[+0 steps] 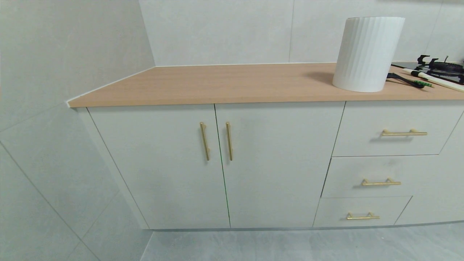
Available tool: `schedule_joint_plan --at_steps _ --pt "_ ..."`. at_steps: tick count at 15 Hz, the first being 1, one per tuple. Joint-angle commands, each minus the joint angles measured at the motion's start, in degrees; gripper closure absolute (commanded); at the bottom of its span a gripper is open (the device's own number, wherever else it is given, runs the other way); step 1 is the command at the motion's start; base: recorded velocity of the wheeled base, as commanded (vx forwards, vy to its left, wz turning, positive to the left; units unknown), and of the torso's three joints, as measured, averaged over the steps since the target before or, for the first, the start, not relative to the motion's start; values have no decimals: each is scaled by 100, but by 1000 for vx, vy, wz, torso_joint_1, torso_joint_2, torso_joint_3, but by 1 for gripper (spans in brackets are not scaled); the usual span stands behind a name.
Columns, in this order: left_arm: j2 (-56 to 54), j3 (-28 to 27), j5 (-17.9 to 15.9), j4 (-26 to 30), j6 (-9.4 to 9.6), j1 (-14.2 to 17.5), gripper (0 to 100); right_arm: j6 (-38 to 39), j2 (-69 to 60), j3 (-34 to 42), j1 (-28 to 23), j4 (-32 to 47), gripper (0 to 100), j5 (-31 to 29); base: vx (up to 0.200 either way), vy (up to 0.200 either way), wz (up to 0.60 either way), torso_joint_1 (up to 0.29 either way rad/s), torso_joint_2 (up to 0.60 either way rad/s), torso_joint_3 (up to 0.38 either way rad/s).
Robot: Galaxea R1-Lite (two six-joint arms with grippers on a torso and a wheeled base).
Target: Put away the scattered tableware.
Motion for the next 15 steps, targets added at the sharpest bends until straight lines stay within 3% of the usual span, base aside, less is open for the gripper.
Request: schedule_joint_plan --at_steps 1,3,4,7,12,13,15 --pt "-190 534 6 -234 56 89 0 59 -98 738 -34 -836 0 555 0 0 0 0 0 0" --pt "-190 534 -434 30 30 89 0 24 -98 1863 -34 -2295 0 1452 0 0 0 0 0 0" --pt "-190 534 -671 56 30 89 0 6 -98 2215 -34 -2664 0 1847 0 0 0 0 0 0" --pt "-190 525 -1277 364 65 89 0 -2 -98 2215 -34 -1926 0 2392 0 0 0 0 0 0" --pt "-190 525 -1313 355 74 89 0 -205 -98 2206 -17 -1873 0 2621 0 0 0 0 0 0" --pt "-190 525 -1295 346 -84 89 0 24 -98 2215 -17 -1917 0 2621 0 0 0 0 0 0" --pt "-190 525 -1295 346 -119 89 0 -38 -90 2215 -17 -1917 0 2630 0 0 0 0 0 0"
